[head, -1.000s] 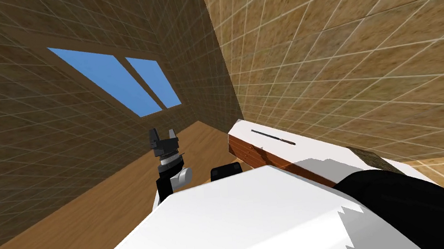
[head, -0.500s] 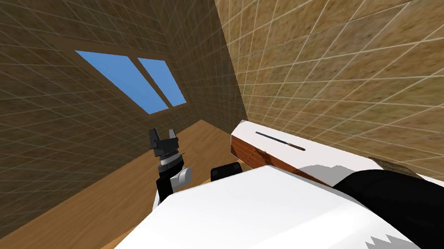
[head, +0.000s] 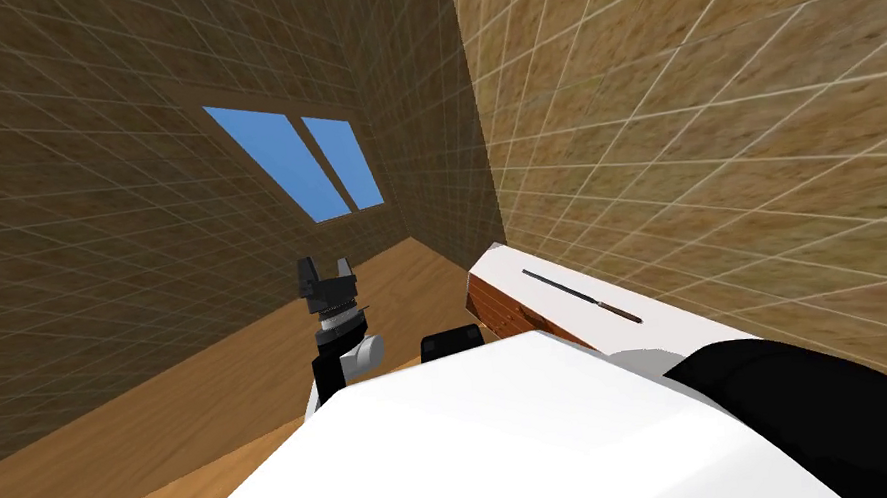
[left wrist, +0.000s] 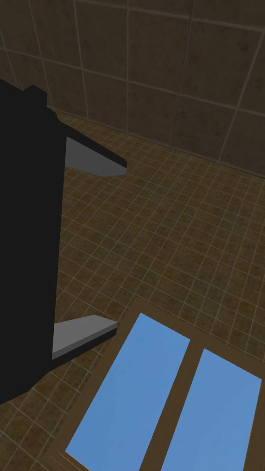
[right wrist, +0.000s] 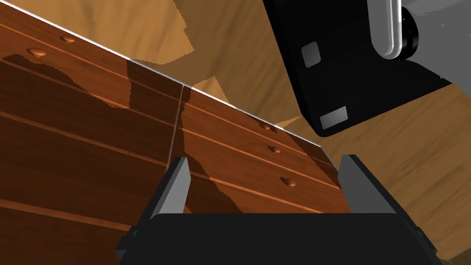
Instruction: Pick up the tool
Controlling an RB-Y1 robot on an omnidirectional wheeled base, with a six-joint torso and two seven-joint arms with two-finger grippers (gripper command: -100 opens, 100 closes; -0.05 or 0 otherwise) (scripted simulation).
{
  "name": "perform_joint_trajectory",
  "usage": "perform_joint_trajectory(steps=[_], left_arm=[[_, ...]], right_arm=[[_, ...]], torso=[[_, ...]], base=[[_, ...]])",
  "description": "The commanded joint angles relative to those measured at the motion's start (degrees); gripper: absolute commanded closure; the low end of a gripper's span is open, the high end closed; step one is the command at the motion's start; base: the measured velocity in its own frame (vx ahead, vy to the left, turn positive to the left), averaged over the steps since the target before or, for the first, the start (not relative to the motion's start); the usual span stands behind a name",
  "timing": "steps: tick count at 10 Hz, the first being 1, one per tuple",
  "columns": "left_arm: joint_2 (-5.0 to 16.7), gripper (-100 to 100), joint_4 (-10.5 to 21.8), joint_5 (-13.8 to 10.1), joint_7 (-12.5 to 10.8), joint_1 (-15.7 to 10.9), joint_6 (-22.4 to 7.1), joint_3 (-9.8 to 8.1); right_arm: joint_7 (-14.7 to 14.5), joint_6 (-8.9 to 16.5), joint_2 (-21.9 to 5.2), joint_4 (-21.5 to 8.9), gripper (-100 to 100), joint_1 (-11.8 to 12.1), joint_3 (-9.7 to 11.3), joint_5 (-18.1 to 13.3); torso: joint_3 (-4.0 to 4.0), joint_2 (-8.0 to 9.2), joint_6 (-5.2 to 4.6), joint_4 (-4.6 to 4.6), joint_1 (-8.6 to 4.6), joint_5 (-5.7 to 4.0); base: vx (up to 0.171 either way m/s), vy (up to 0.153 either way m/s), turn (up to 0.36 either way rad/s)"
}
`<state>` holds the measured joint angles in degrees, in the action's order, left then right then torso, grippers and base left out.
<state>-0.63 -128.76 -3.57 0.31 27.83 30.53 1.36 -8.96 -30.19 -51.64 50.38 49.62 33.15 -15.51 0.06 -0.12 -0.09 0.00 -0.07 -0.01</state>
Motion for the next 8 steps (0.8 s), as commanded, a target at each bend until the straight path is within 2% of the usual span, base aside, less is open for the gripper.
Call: perform_joint_trajectory(steps=[1,2,3,4,5,6,7,8], left_arm=[[0.0,0,0.0,0.0,0.0,0.0,0.0,0.0],[0.0,0,0.0,0.0,0.0,0.0,0.0,0.01],[0.0,0,0.0,0.0,0.0,0.0,0.0,0.0],[0.0,0,0.0,0.0,0.0,0.0,0.0,0.01],[0.0,0,0.0,0.0,0.0,0.0,0.0,0.0],[0.0,0,0.0,0.0,0.0,0.0,0.0,0.0],[0.0,0,0.0,0.0,0.0,0.0,0.0,0.0],[0.0,0,0.0,0.0,0.0,0.0,0.0,0.0]], right_arm=[[-1.8,-1.0,-2.3,-2.9,-100,-0.5,1.3,-0.3],[-1.8,-1.0,-2.3,-2.9,-100,-0.5,1.3,-0.3],[-3.7,-1.9,-4.4,-5.4,-100,-0.9,2.4,-0.6],[-3.7,-1.9,-4.4,-7.2,-100,-0.9,2.4,-0.6],[-5.5,-2.7,-5.8,-10.1,-100,-1.6,3.4,-0.8],[-5.5,-2.7,-6.4,-10.1,-100,-1.6,3.4,-0.8],[-7.3,-3.5,-8.1,-12.2,-100,-2.4,4.2,-0.9],[-7.3,-3.5,-8.1,-12.3,-100,-2.4,4.2,-0.9]], torso=[[0.0,0.0,0.0,0.0,0.0,0.0],[0.02,-0.04,0.11,0.0,-0.03,0.02],[0.02,-0.04,0.02,-0.01,-0.06,-0.01],[0.05,-0.1,0.09,-0.01,-0.07,0.0],[0.04,-0.07,0.0,-0.02,-0.07,-0.01],[0.06,-0.12,0.07,-0.02,-0.14,-0.01],[0.06,-0.11,0.03,-0.02,-0.14,-0.01],[0.09,-0.16,0.11,-0.03,-0.17,-0.02]], base=[[0.037,-0.004,0.314],[0.041,-0.019,0.177],[0.053,-0.014,0.275],[0.048,-0.023,0.138],[0.058,-0.039,0.207],[0.05,-0.047,0.172],[0.059,-0.045,0.329],[0.054,-0.041,0.135]])
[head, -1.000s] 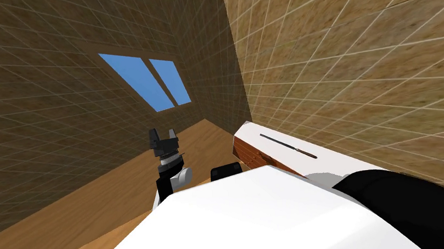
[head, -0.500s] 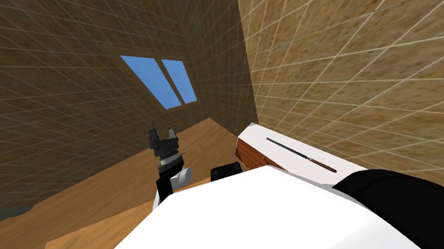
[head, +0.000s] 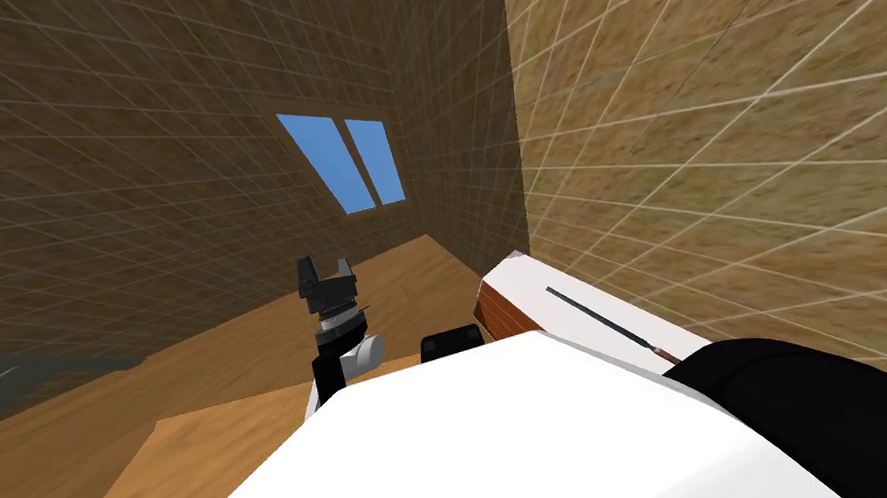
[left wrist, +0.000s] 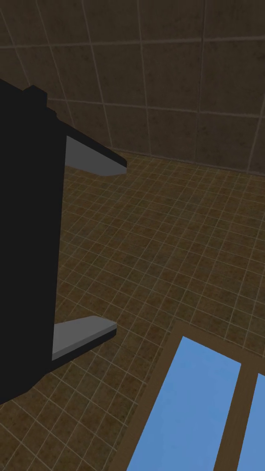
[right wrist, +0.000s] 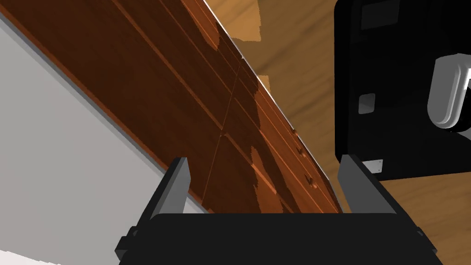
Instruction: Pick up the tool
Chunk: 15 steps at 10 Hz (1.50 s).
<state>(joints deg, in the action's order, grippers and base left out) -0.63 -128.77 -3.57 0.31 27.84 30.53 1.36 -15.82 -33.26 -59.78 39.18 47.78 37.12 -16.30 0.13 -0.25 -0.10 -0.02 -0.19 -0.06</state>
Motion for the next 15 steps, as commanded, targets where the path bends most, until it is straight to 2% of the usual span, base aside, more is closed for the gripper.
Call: perform_joint_trajectory(steps=[1,3,4,5,6,8,9,10,12,13,14,15], left_arm=[[0.0,0,0.0,0.0,0.0,0.0,0.0,0.0],[0.0,0,0.0,0.0,0.0,0.0,0.0,0.01],[0.0,0,0.0,0.0,0.0,0.0,0.0,0.01],[0.0,0,0.0,0.0,0.0,0.0,0.0,-0.01],[0.0,0,0.0,0.0,0.0,0.0,0.0,0.0],[0.0,0,0.0,0.0,0.0,0.0,0.0,0.0],[0.0,0,0.0,0.0,0.0,0.0,0.0,0.0],[0.0,0,0.0,0.0,0.0,0.0,0.0,-0.01],[0.0,0,0.0,0.0,0.0,0.0,0.0,0.0],[0.0,0,0.0,0.0,0.0,0.0,0.0,0.0],[0.0,0,0.0,0.0,0.0,0.0,0.0,0.0],[0.0,0,0.0,0.0,0.0,0.0,0.0,0.0]], right_arm=[[-0.4,-0.5,0.1,-1.7,-100,-0.5,0.3,-0.1],[-3.9,-2.1,-2.5,-5.8,-100,-2.5,1.7,-0.2],[-3.9,-2.1,-2.5,-5.5,-100,-2.5,1.7,-0.2],[-5.5,-3.0,-3.3,-7.5,-100,-3.7,2.3,-0.2],[-5.5,-3.0,-3.3,-8.0,-100,-3.7,2.3,-0.2],[-8.3,-4.5,-4.4,-10.7,-100,-6.2,3.3,-0.1],[-8.3,-4.5,-4.4,-10.7,-100,-6.2,3.3,-0.1],[-9.6,-5.2,-4.7,-11.7,-100,-7.4,3.7,0.0],[-9.6,-5.2,-4.7,-11.7,-100,-7.4,3.7,0.0],[-11.7,-6.5,-4.8,-12.8,-100,-9.8,4.3,0.2],[-12.6,-7.0,-4.6,-13.1,-100,-10.8,4.5,0.3],[-12.6,-7.0,-4.6,-13.1,-100,-10.8,4.5,0.3]], torso=[[0.0,0.0,0.0,0.0,0.0,0.0],[-0.05,0.09,0.07,0.02,0.1,0.04],[0.06,-0.11,0.14,-0.02,-0.09,0.02],[0.05,-0.08,0.0,-0.02,-0.14,-0.03],[0.02,-0.04,0.05,-0.01,-0.12,-0.01],[0.01,-0.02,0.06,0.0,-0.05,0.01],[0.04,-0.06,0.08,-0.01,-0.18,-0.02],[0.01,-0.02,-0.03,0.0,-0.11,-0.03],[-0.02,0.03,-0.02,0.01,0.06,0.0],[-0.07,0.13,-0.06,0.03,0.16,0.03],[-0.05,0.08,0.07,0.03,-0.01,0.0],[-0.02,0.03,0.02,0.01,-0.17,-0.04]], base=[[0.024,-0.012,-0.042],[0.06,-0.04,0.331],[0.069,-0.09,0.152],[0.052,-0.075,0.144],[0.042,-0.053,0.132],[0.055,-0.081,0.269],[0.045,-0.082,0.098],[0.052,-0.054,0.108],[0.02,-0.029,0.047],[0.018,-0.067,0.264],[0.031,-0.113,0.251],[0.027,-0.079,0.036]])
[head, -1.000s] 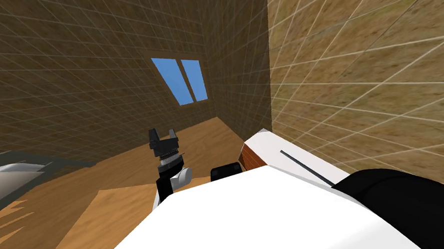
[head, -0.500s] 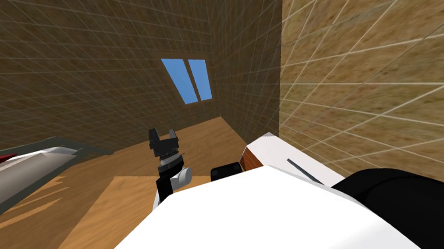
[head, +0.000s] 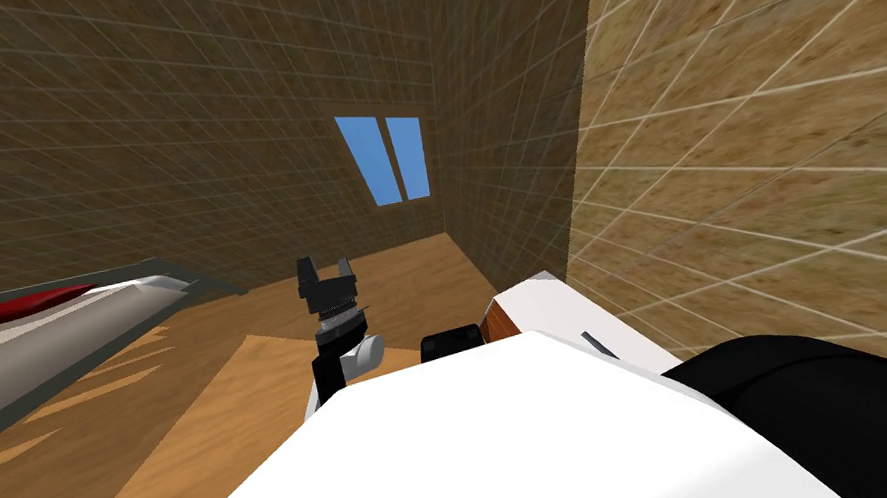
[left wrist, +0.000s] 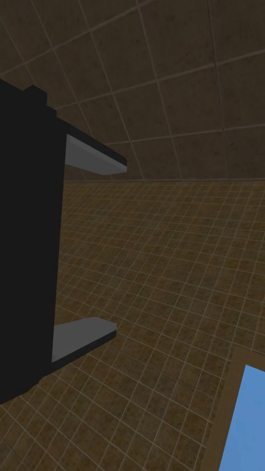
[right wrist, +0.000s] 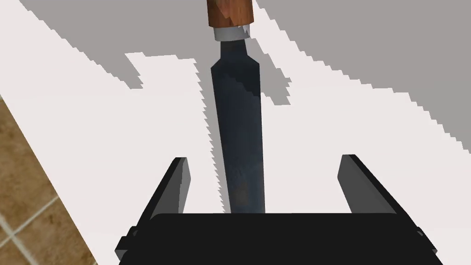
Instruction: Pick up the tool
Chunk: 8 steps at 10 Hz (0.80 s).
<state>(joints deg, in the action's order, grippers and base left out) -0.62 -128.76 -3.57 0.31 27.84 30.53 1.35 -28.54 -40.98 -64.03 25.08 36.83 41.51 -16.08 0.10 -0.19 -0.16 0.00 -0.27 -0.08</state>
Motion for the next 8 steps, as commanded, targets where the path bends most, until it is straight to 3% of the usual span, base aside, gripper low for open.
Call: perform_joint_trajectory(steps=[1,3,4,5,8], left_arm=[[0.0,0,0.0,0.0,0.0,0.0,0.0,0.0],[0.0,0,0.0,0.0,0.0,0.0,0.0,0.0],[0.0,0,0.0,0.0,0.0,0.0,0.0,0.01],[0.0,0,0.0,0.0,0.0,0.0,0.0,0.01],[0.0,0,0.0,0.0,0.0,0.0,0.0,0.02]], right_arm=[[-1.1,-0.2,0.3,1.0,-100,-1.7,0.4,0.2],[-0.7,0.9,0.1,2.5,-100,-1.1,0.3,0.3],[-1.0,0.3,0.2,1.9,0,-1.4,0.3,0.3],[1.9,1.0,-0.1,2.7,-100,-2.3,0.9,-1.1],[6.3,1.6,-0.4,3.3,-100,-3.3,1.4,-2.4]], torso=[[0.0,0.0,0.0,0.0,0.0,0.0],[-0.03,0.05,0.02,0.01,0.05,-0.01],[-0.05,0.09,-0.01,0.02,0.2,0.04],[-0.07,0.11,-0.01,0.03,0.29,0.07],[-0.4,0.71,0.02,0.15,0.34,0.08]], base=[[0.023,-0.083,0.094],[0.007,-0.046,0.047],[0.002,-0.006,0.0],[-0.079,-0.004,0.223],[-0.154,0.001,0.144]])
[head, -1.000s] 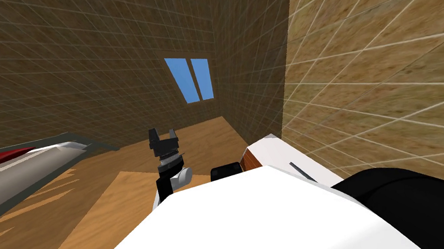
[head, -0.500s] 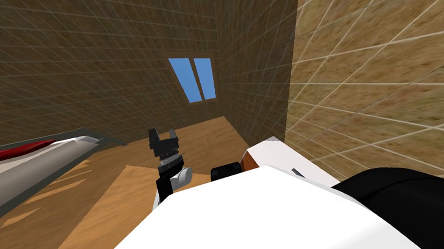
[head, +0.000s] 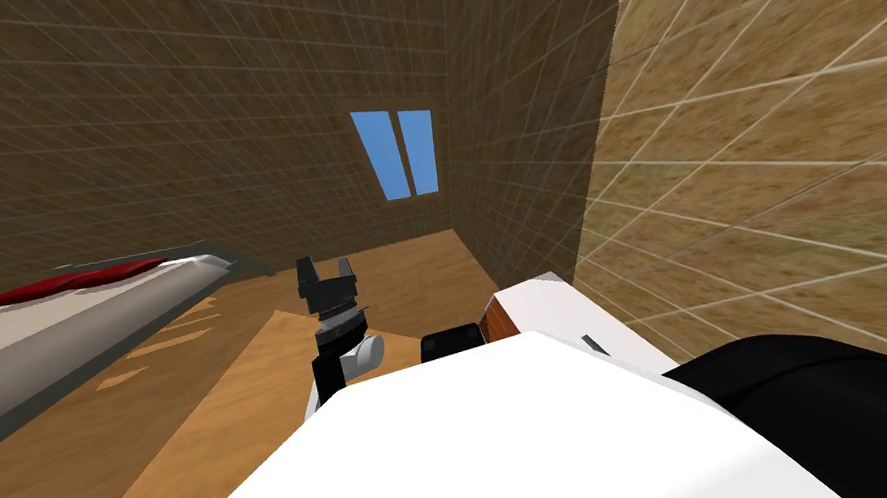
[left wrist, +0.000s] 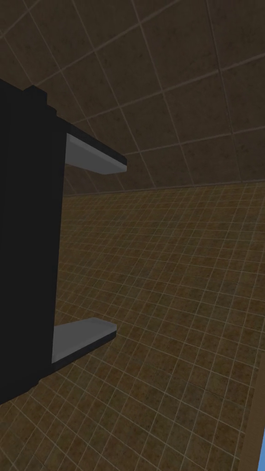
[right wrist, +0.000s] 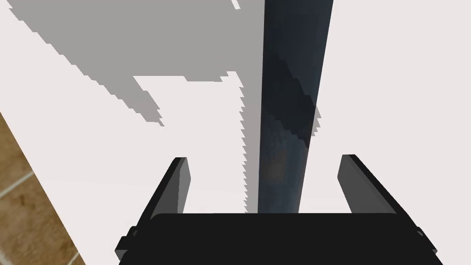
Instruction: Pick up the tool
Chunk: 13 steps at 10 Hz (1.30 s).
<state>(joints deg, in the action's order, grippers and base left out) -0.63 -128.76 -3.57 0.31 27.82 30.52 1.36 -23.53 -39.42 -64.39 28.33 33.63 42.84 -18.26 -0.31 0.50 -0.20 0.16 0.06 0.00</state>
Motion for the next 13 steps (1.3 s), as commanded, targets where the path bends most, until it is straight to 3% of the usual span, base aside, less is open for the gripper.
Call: perform_joint_trajectory(steps=[1,13], left_arm=[[0.0,0,0.0,0.0,0.0,0.0,0.0,0.0],[0.0,0,0.0,0.0,0.0,0.0,0.0,-0.01]], right_arm=[[2.9,0.6,-0.4,0.8,-100,-1.1,0.6,-1.5],[21.5,3.7,-1.9,4.1,-100,-6.1,3.4,-8.1]], torso=[[0.0,0.0,0.0,0.0,0.0,0.0],[0.16,-0.29,-0.04,-0.06,0.03,0.01]], base=[[-0.188,0.027,0.197],[-0.116,0.017,0.128]])
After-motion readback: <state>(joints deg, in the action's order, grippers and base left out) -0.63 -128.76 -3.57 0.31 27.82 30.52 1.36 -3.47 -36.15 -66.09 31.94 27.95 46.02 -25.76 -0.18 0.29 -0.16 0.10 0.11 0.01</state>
